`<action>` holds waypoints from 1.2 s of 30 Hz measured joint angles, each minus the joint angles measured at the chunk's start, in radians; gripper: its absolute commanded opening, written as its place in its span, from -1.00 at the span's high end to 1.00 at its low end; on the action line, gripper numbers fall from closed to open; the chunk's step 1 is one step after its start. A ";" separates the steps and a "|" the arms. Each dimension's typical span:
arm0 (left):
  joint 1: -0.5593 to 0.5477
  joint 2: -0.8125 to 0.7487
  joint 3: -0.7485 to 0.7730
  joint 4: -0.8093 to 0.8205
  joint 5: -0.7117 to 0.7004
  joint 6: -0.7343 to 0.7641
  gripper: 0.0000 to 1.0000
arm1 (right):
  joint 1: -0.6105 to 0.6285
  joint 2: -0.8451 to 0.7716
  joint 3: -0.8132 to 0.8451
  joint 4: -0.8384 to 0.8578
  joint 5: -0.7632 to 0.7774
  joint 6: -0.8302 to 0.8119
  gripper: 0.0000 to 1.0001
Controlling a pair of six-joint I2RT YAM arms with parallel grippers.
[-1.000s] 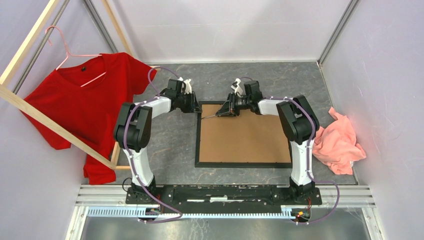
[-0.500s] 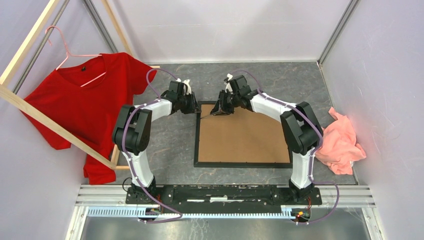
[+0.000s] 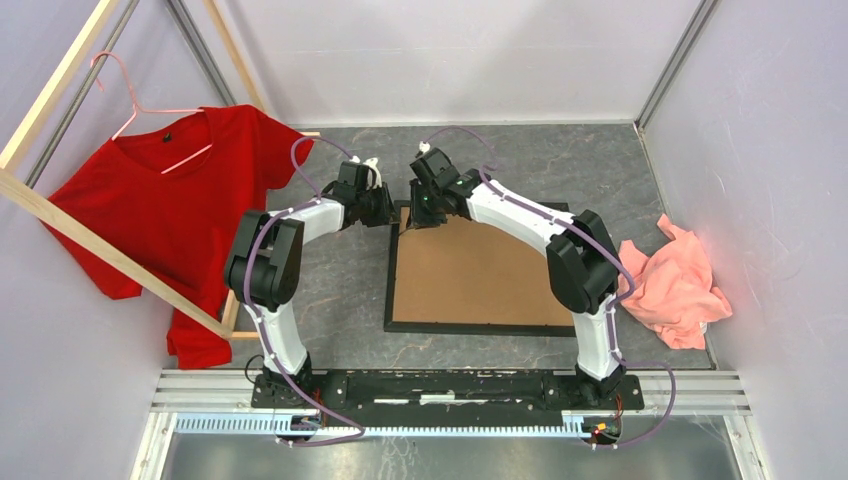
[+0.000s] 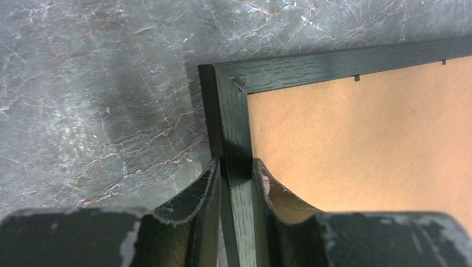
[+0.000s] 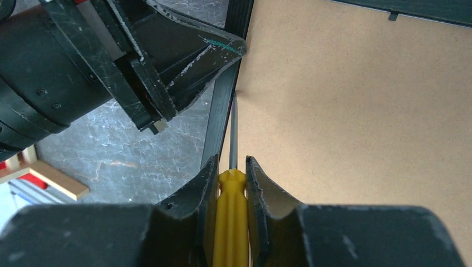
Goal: Take the photo out of the frame
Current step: Release the photo frame item from the photo frame.
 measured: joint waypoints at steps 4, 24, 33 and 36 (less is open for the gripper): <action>-0.002 -0.003 -0.003 0.008 -0.023 -0.001 0.96 | 0.045 0.026 0.061 -0.045 0.091 -0.001 1.00; -0.019 -0.009 -0.008 0.024 -0.094 -0.009 0.96 | 0.086 0.085 0.171 -0.117 0.184 -0.010 1.00; -0.021 -0.010 -0.009 0.029 -0.095 -0.012 0.96 | -0.013 -0.057 -0.060 0.063 -0.056 -0.134 1.00; -0.025 -0.010 -0.009 0.031 -0.093 -0.016 0.96 | -0.041 -0.146 -0.128 0.113 -0.140 -0.206 1.00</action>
